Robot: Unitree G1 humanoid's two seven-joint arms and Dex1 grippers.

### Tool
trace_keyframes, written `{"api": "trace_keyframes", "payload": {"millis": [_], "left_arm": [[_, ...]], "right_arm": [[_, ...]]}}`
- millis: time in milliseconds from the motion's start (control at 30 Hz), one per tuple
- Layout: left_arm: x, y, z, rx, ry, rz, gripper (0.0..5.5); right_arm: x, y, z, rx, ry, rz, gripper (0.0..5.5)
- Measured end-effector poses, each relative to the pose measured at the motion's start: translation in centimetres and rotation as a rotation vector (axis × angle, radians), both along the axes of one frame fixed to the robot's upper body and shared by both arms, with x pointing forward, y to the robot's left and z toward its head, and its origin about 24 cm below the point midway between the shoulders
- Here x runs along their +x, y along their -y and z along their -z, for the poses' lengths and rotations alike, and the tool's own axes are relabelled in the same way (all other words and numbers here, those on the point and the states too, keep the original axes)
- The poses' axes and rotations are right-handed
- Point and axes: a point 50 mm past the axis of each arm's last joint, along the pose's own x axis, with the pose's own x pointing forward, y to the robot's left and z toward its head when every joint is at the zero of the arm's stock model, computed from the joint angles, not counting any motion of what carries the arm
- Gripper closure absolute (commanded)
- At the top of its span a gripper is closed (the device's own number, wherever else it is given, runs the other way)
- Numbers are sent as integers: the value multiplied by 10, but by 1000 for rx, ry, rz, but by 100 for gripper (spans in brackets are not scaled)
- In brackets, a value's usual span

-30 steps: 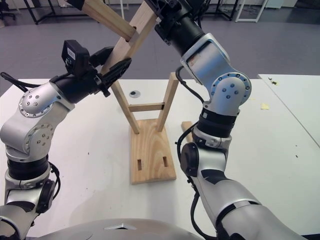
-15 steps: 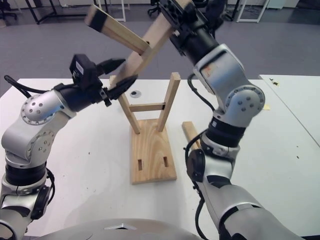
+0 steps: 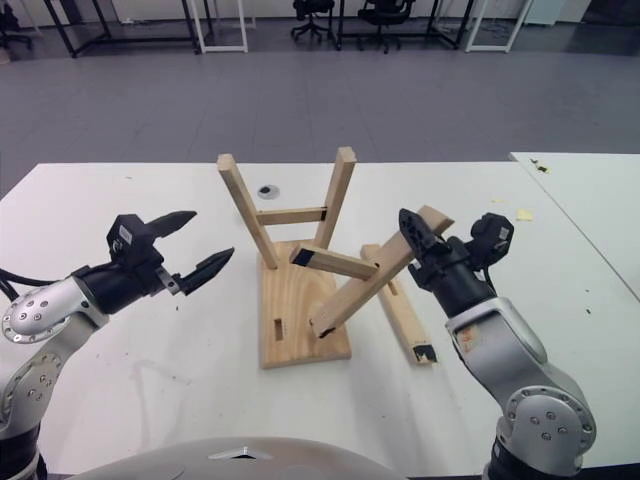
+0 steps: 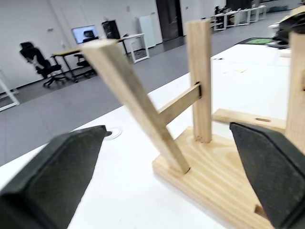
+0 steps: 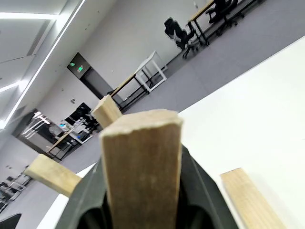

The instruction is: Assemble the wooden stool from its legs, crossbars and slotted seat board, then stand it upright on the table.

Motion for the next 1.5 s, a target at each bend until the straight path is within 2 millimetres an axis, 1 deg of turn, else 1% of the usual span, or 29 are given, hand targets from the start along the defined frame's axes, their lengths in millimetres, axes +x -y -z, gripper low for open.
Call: {"api": "trace_keyframes", "payload": {"millis": [167,400,533,700,967,1100,1200,1367,1500], "left_arm": [[3,-4,4,-2,-4,-37,72],[3,-1,5,-31,-7,-52,72],[4,-1,6,-32,-7,-53,72],[4,-1,6,-29,-9,-57,72],[2,-1,6,-23,-17,-63,72],[2,-2,7,-19,-16,-70,72],[2,-2,7,-19,-17,-71,72],[2,-1,7,-17,-20,-66,72],[3,0,7,-16,-19,-69,72]], "right_arm": [[-5,-10,9,-73,99,15,447],[-9,-12,14,-126,172,70,446],[-11,-11,12,-145,178,77,446],[-19,-15,7,-177,162,85,446],[-22,-8,3,-160,110,96,446],[-22,-7,2,-154,92,80,446],[-21,-12,4,-173,91,74,446],[-22,-27,1,-293,135,85,444],[-19,-34,0,-380,175,101,443]]}}
